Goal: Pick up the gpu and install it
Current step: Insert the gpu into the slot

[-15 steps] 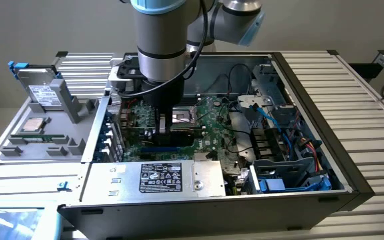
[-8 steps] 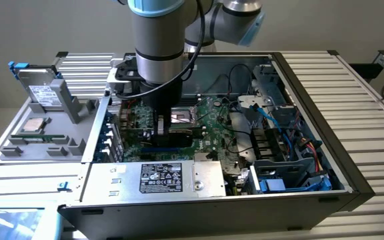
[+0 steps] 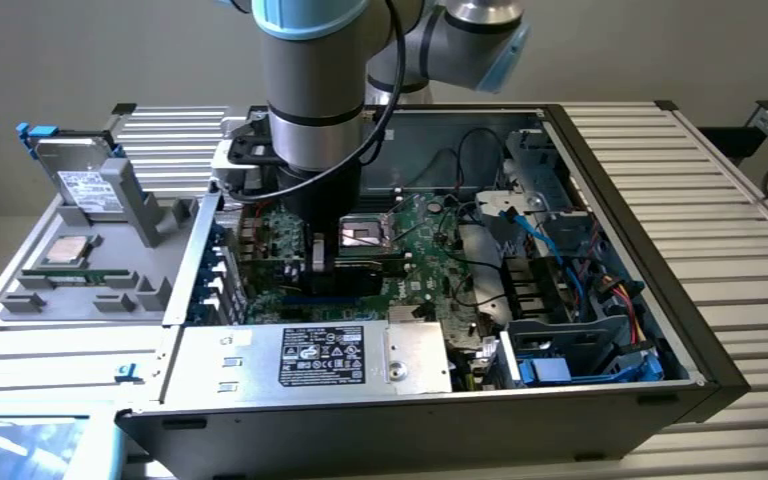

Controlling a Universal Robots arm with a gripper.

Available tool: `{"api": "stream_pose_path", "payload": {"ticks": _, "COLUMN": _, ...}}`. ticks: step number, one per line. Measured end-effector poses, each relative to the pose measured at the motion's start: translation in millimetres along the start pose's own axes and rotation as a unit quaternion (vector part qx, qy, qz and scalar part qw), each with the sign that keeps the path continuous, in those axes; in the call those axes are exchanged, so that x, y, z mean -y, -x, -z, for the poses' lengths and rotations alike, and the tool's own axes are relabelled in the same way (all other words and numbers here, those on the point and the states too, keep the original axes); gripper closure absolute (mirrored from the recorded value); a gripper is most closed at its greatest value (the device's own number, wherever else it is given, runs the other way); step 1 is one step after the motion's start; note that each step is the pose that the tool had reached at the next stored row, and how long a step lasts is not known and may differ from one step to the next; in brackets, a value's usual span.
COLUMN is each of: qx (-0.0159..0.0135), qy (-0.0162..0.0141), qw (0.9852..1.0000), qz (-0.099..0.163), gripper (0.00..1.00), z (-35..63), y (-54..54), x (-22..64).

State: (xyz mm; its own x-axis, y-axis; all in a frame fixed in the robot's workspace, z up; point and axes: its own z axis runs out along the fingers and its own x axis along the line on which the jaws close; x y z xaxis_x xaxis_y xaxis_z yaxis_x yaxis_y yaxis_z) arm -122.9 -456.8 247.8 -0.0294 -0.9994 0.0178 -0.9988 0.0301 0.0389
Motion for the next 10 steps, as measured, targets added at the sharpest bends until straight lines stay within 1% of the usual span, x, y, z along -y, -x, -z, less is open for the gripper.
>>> {"api": "stream_pose_path", "payload": {"ticks": 7, "qx": 0.0004, "qy": 0.0000, "qw": 1.0000, "qz": 0.000, "gripper": 0.72, "z": -1.4, "y": 1.5, "x": -3.4}}
{"api": "stream_pose_path", "payload": {"ticks": 10, "qx": 0.0005, "qy": 0.0001, "qw": 1.0000, "qz": 0.000, "gripper": 0.72, "z": -2.5, "y": 1.4, "x": -3.6}}
